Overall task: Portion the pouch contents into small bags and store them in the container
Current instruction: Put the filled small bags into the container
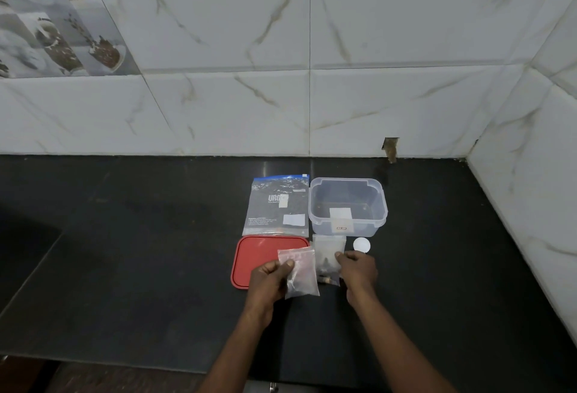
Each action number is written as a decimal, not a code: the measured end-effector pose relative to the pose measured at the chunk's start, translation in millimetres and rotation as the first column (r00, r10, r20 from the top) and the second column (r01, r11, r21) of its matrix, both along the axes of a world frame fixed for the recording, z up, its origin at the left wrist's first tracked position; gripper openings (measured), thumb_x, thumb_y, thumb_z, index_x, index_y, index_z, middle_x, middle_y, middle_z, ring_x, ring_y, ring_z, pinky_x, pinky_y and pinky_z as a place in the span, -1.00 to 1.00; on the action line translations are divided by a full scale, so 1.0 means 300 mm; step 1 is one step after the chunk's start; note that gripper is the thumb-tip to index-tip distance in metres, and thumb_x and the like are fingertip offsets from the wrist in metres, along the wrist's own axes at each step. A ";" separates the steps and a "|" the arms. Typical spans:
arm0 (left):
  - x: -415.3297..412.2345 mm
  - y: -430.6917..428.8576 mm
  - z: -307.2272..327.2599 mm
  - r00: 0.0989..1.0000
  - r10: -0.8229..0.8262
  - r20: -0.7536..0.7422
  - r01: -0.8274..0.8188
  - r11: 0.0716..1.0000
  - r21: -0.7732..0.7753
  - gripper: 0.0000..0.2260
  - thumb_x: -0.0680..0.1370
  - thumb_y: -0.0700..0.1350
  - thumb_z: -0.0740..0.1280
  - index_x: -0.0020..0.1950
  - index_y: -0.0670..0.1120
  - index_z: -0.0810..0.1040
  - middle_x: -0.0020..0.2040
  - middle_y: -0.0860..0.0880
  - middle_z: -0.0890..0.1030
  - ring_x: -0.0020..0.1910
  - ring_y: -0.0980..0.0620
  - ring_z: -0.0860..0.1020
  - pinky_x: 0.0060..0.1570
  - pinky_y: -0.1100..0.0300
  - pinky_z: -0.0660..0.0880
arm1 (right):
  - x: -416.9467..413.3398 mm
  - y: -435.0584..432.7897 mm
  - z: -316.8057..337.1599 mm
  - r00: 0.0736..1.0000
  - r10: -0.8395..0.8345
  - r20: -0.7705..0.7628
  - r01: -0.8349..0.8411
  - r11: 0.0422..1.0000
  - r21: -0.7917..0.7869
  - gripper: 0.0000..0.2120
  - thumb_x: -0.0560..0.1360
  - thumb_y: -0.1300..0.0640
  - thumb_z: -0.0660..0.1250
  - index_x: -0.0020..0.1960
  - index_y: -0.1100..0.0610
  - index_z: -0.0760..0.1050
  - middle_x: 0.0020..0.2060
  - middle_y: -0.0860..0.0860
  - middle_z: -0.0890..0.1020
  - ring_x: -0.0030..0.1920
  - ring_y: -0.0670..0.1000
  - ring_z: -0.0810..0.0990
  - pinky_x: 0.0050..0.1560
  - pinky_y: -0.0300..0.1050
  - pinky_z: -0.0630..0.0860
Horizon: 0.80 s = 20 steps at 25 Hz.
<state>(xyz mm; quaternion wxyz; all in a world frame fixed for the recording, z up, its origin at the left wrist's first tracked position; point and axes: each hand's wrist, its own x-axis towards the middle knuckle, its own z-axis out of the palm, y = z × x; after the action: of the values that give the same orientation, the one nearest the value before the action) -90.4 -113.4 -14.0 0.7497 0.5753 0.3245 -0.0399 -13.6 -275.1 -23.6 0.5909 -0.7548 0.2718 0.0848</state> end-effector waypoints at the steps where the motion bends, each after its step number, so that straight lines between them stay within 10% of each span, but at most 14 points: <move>1: 0.014 -0.003 0.004 1.000 -0.015 0.005 0.015 1.000 -0.008 -0.88 0.57 -0.19 0.42 -0.16 -0.17 0.67 -0.34 -0.08 0.61 -0.50 0.11 0.46 -0.47 0.26 0.42 | 0.001 -0.009 0.004 1.000 0.001 0.018 -0.002 0.998 0.070 -0.94 0.43 0.25 0.46 -0.21 0.21 0.63 -0.34 0.05 0.64 -0.27 0.04 0.56 -0.18 -0.07 0.57; 8: 0.127 -0.022 0.031 0.990 -0.105 0.099 0.109 0.993 -0.041 -0.74 0.50 -0.10 0.49 -0.02 -0.32 0.68 -0.14 -0.21 0.67 -0.18 -0.12 0.55 -0.17 0.07 0.48 | -0.030 -0.067 0.091 0.973 0.164 0.160 -0.203 0.941 0.271 -0.95 0.41 0.37 0.46 -0.15 0.27 0.62 -0.27 0.08 0.71 -0.31 -0.04 0.61 -0.33 -0.22 0.52; 20: 0.167 -0.092 0.066 0.987 -0.110 0.117 0.143 0.936 -0.323 -0.89 0.49 -0.17 0.46 -0.09 -0.21 0.68 -0.16 -0.21 0.70 -0.23 -0.11 0.66 -0.12 0.03 0.61 | -0.076 -0.077 0.151 0.931 0.309 0.195 -0.365 0.808 0.462 -0.80 0.46 0.35 0.39 0.08 0.36 0.58 -0.01 0.23 0.70 -0.01 0.24 0.68 -0.05 0.08 0.65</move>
<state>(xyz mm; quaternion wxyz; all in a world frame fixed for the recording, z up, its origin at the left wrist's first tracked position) -40.4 -141.2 6.0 0.8461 0.4627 0.2389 -0.1139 -36.4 -298.3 21.8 0.7523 -0.6195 0.0700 0.2129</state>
